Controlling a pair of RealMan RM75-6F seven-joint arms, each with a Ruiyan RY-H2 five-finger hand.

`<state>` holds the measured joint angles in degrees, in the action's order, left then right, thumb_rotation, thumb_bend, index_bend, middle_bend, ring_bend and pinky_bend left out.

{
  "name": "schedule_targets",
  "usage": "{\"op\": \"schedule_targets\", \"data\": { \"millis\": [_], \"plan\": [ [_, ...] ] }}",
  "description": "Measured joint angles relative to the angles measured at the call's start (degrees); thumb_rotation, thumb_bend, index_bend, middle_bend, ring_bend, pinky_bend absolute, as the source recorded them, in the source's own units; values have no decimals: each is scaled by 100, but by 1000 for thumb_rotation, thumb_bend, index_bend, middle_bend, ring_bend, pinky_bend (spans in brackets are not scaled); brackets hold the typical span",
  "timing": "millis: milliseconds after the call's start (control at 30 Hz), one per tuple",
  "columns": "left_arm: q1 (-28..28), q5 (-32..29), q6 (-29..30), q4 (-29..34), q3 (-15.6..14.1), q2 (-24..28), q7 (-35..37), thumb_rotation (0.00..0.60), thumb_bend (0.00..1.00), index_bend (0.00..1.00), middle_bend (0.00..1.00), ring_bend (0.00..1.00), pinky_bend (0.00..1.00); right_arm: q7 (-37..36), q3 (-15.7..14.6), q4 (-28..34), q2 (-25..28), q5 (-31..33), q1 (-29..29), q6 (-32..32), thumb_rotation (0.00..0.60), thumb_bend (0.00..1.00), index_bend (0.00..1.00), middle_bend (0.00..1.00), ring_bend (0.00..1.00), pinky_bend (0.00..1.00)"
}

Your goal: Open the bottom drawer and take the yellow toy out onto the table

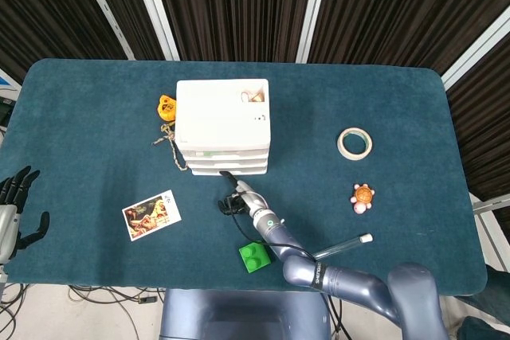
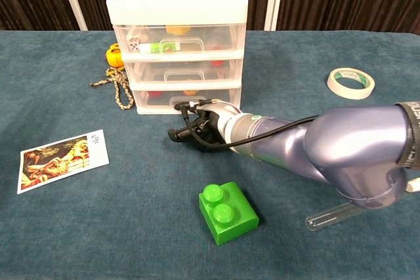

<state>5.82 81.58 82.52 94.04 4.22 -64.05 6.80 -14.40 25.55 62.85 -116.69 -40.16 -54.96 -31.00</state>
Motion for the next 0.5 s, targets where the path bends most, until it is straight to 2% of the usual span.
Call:
{"op": "schedule_targets", "data": {
  "millis": [300,500],
  "plan": [
    [7,-4,-11,23,5,19,1,600,478,56,0,0,0,-12,38,-131,-56,-31,-83,120,600,557,22,905,914,1000],
    [8,-12,-18,26,5,26,6,600,478,57,0,0,0,-30,34,-176,-68,-40,-118,224,600,557,74,908,917,1000]
  ]
}}
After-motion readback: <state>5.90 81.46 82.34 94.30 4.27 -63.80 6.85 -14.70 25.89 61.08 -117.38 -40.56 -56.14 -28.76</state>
